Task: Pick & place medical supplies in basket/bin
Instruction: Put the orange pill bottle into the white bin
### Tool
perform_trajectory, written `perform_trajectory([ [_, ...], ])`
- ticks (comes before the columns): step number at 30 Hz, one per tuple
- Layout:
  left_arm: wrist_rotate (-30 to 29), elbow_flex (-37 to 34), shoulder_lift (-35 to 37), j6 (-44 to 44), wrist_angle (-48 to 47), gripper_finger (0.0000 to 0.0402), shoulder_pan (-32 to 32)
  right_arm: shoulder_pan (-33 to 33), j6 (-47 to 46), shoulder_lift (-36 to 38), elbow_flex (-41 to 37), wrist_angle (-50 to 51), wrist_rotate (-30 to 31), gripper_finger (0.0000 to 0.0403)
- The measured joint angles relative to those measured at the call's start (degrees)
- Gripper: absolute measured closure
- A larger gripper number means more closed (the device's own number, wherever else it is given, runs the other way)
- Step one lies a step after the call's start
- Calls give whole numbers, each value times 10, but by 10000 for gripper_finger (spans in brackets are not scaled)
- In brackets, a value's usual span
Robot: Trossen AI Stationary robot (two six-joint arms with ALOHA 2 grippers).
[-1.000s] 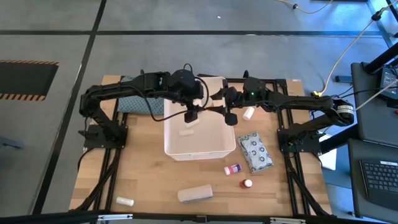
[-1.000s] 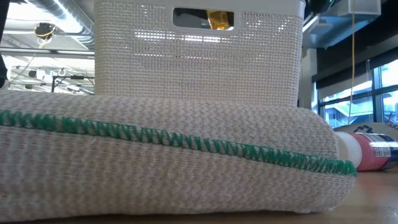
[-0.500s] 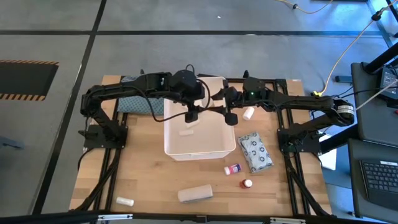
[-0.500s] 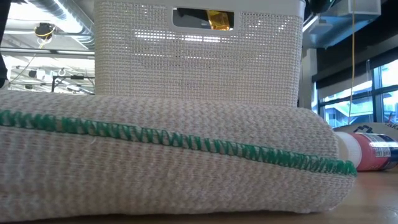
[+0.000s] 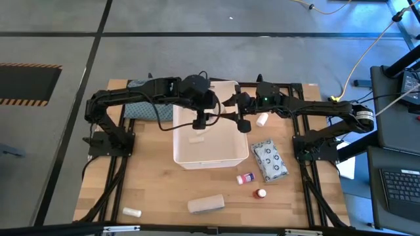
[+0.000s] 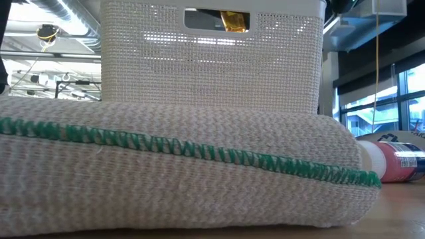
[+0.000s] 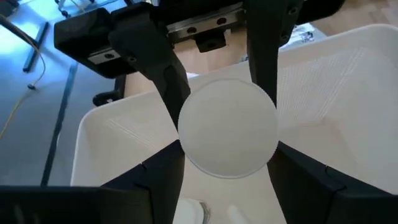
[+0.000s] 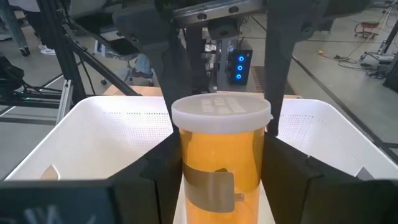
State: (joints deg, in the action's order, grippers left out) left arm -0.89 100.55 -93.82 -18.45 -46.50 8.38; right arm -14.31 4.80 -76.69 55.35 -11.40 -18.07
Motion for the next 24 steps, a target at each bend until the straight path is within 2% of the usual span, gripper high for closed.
perform_trajectory([
  [4, 2, 0, 0, -15, 1, 190, 0, 0, -1, 0, 0, 1, -2, 222],
  [24, 4, 0, -2, -295, 4, 190, -1, 0, 1, 0, -1, 0, -2, 222],
])
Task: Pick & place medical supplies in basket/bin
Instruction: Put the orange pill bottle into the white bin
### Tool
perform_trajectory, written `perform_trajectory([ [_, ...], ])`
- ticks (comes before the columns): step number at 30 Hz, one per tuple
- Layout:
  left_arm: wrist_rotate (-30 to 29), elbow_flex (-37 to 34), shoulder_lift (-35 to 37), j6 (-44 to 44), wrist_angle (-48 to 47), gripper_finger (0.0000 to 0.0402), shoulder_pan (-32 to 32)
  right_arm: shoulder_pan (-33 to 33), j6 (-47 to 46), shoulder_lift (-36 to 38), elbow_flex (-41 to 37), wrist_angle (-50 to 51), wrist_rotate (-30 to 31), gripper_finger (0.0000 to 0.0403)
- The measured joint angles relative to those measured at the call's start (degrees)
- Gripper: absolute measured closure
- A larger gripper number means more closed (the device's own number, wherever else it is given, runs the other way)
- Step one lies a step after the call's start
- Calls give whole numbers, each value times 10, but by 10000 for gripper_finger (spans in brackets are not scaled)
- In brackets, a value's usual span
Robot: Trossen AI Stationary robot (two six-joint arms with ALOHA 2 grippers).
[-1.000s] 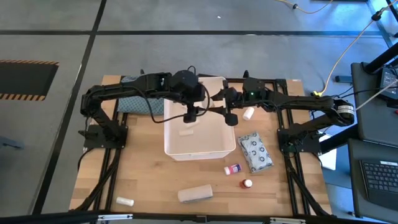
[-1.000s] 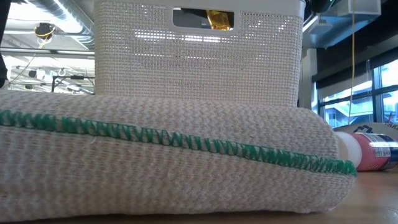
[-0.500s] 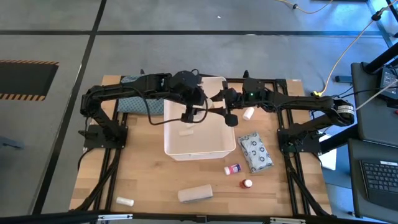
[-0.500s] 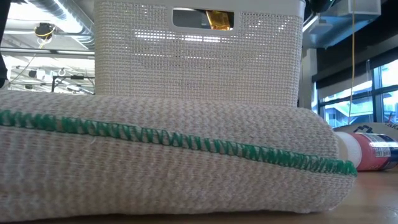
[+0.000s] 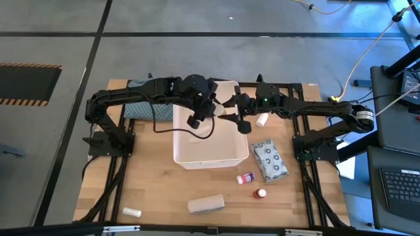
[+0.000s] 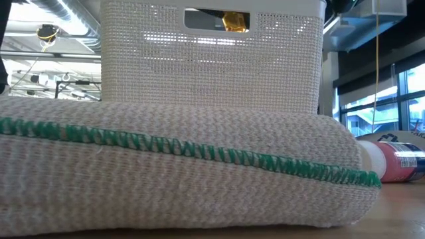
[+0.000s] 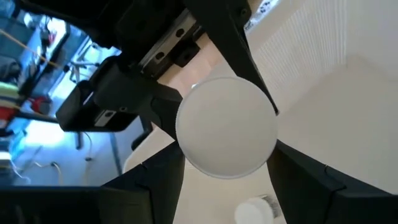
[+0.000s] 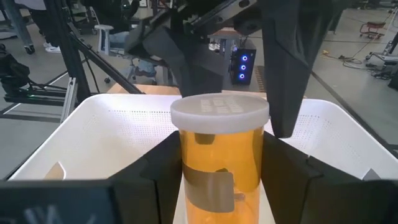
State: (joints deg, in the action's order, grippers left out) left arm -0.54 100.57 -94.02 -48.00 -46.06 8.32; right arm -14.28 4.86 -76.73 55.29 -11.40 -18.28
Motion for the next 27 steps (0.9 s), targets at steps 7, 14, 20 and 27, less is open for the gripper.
perform_trajectory([
  [7, -11, 0, 0, -15, 9, 194, -1, 0, -1, 1, 0, 0, 0, 221],
  [14, -13, 0, 0, 18, 8, 201, -1, 0, -3, 0, 0, 0, 0, 221],
  [20, -15, 0, 0, 53, 8, 187, -4, 0, -3, 0, 0, 0, 0, 221],
  [27, -30, 0, 0, 74, 8, 178, -20, 0, 2, 0, 0, 0, -2, 221],
])
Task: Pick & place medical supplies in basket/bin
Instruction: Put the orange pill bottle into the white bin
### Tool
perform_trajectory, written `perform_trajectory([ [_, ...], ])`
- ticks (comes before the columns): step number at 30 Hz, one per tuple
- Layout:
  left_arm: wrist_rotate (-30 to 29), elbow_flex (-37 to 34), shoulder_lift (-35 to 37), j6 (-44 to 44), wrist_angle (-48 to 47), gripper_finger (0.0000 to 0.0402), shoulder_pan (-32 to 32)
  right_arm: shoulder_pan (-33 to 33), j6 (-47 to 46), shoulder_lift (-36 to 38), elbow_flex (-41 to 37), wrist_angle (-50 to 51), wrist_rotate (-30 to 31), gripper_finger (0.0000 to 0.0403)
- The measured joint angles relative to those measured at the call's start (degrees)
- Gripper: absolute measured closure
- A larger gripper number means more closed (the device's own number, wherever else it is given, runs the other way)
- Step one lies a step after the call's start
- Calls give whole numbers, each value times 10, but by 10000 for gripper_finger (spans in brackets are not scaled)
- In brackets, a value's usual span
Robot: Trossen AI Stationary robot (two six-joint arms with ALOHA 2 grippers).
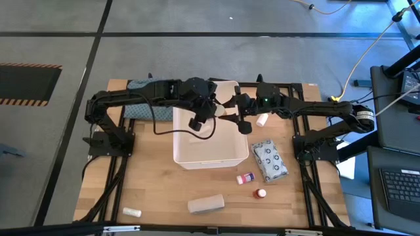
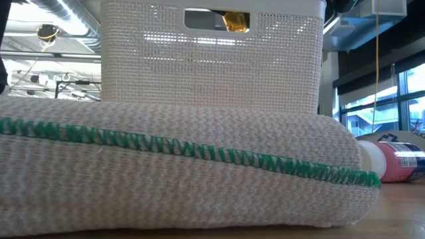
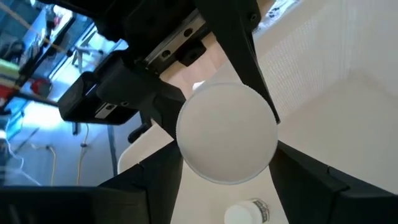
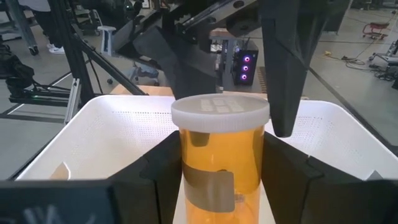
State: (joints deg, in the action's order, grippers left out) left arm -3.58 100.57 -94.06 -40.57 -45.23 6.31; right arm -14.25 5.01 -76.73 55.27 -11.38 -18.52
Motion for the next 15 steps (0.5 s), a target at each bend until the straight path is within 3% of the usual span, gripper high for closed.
perform_trajectory([
  [15, -6, 1, -1, 144, -3, 178, -3, 0, 43, -1, 0, 5, 9, 221],
])
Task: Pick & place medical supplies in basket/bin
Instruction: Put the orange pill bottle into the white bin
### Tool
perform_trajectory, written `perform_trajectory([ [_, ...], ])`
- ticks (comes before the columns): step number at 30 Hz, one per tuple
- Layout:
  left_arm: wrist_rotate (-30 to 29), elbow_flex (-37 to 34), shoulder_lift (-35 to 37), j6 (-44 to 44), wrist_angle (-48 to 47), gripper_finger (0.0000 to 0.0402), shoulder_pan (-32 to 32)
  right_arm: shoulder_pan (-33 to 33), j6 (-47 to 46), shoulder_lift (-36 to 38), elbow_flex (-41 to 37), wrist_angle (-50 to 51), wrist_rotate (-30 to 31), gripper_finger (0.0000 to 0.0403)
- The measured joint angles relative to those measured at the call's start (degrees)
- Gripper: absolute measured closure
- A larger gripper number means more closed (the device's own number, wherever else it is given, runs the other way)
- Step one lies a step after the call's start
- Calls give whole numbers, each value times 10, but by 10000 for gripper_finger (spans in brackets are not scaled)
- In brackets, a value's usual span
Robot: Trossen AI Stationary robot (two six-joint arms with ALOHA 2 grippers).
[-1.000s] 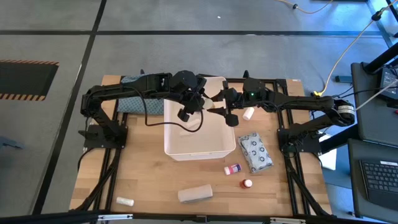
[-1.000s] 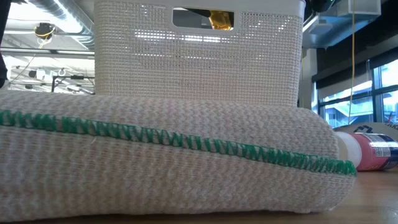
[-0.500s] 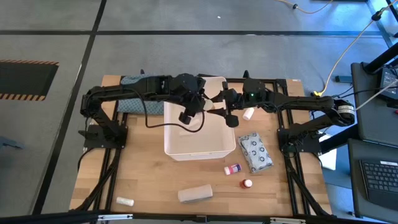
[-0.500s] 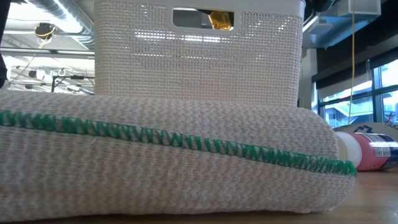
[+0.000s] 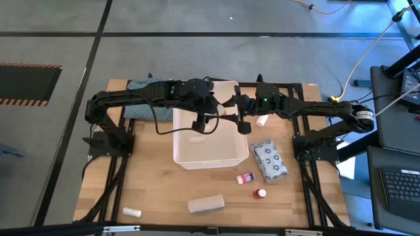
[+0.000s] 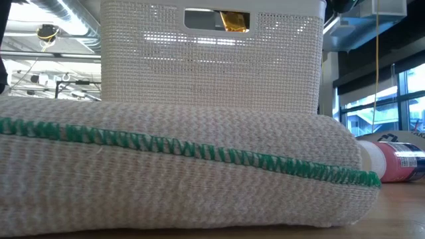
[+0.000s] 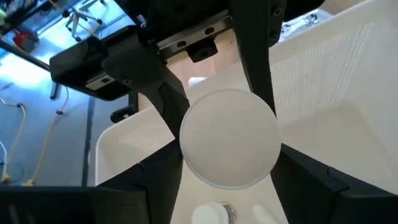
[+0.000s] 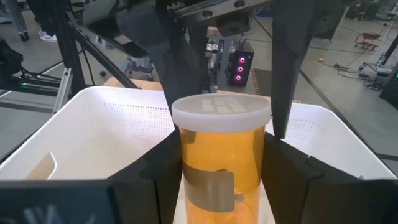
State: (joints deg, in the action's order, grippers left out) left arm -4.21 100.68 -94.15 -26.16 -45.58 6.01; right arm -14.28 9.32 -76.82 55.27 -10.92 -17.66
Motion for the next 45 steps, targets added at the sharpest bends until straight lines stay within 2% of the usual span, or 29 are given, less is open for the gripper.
perform_trajectory([
  [9, -1, 0, 0, 21, 0, 209, 0, 0, -11, 1, 0, 1, 0, 221],
  [16, -4, 0, 0, 23, 0, 207, -1, -1, -13, 1, 0, 1, -9, 210],
  [19, -6, 0, 0, 24, 0, 206, -1, -1, -15, 0, 0, 1, -10, 179],
  [26, -8, 2, 1, 26, -3, 206, -2, -4, -13, -1, -1, 3, 9, 61],
  [30, -17, 2, 1, 30, -23, 206, -1, -10, -15, -1, 0, 22, 25, 12],
  [37, -80, 1, 1, 42, -83, 206, 3, -9, -16, 0, 0, 113, 23, 15],
  [42, -69, 1, 1, 82, -119, 206, 15, -16, -15, 32, 0, 144, 28, 15],
  [45, -37, 0, 1, 113, -125, 206, 27, -28, -16, 72, 7, 147, 48, 15],
])
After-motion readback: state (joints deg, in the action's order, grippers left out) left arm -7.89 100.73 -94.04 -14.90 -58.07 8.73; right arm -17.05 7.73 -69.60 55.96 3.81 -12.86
